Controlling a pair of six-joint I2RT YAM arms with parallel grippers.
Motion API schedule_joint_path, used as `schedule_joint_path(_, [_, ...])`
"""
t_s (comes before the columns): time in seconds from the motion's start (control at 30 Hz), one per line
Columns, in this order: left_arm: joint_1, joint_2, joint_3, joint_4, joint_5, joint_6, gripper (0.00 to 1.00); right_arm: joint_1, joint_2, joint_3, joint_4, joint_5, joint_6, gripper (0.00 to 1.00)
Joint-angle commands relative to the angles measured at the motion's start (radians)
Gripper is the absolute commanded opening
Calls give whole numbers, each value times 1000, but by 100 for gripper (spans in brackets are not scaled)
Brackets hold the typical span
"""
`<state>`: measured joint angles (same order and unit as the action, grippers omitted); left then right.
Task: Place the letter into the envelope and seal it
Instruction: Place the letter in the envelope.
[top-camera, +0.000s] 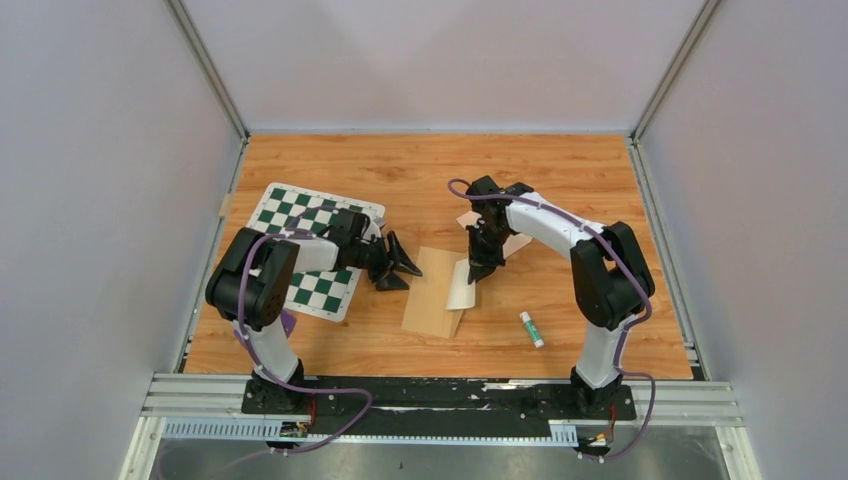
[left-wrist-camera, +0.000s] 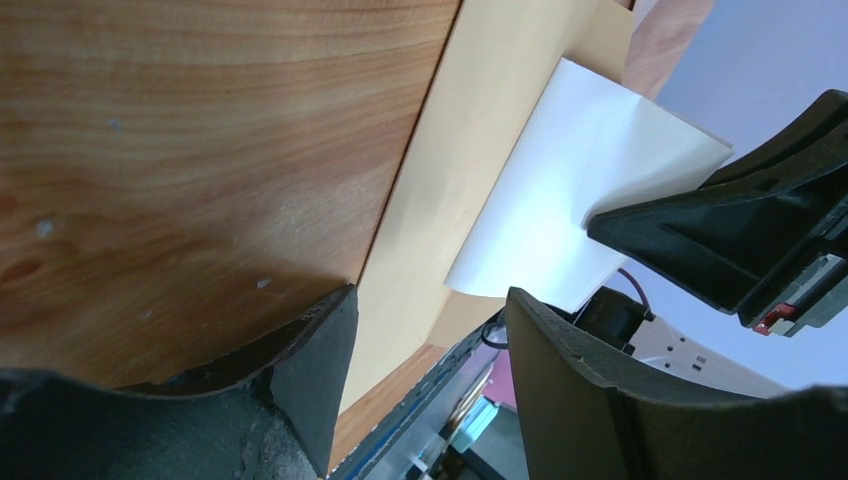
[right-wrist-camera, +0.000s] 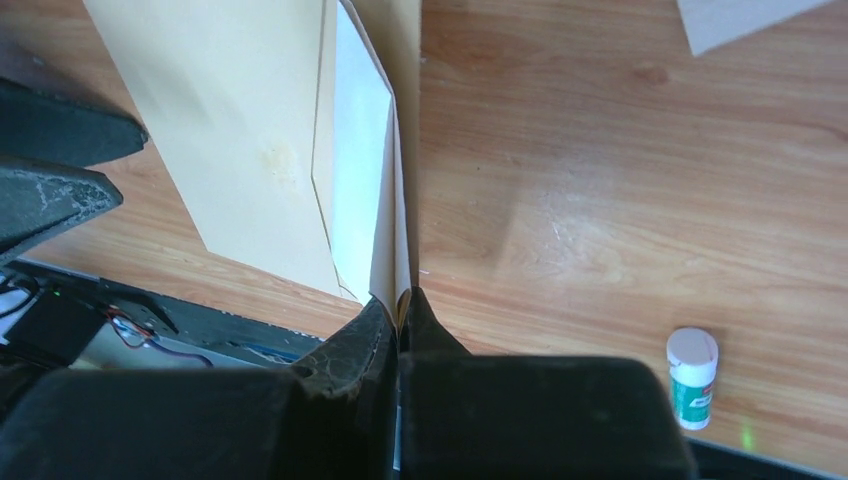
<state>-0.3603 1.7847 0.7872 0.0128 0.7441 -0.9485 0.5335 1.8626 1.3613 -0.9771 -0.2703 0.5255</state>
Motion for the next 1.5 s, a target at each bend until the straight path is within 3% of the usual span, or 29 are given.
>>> schedule_joint_path(0.0, [-2,-12,-69,-86,-171,35,64,-4,2,27,-73,54,121,0])
schedule_joint_path(0.2, [-2,-40,-137,-97,-186,-5,60,2,-3,25,-46,38,152,0])
schedule_joint_path(0.5, [-9,-26,-257,64,-152,-115,61,64,21,26,9,59,136,0])
schedule_joint_path(0.67, [-34,0,-243,119,-150,-124,64,77,30,18,54,11,98,0])
schedule_joint_path(0.9, [-40,22,-202,74,-162,-94,65,63,4,-9,66,-23,14,0])
schedule_joint_path(1.1, [-40,35,-176,50,-171,-59,68,-10,-11,-148,176,-257,-175,0])
schedule_joint_path(1.2, [-40,62,-136,7,-182,-29,68,-22,15,-171,214,-258,-233,0])
schedule_joint_path(1.47, [-42,154,-64,1,-127,-9,65,-29,52,-134,291,-407,-192,0])
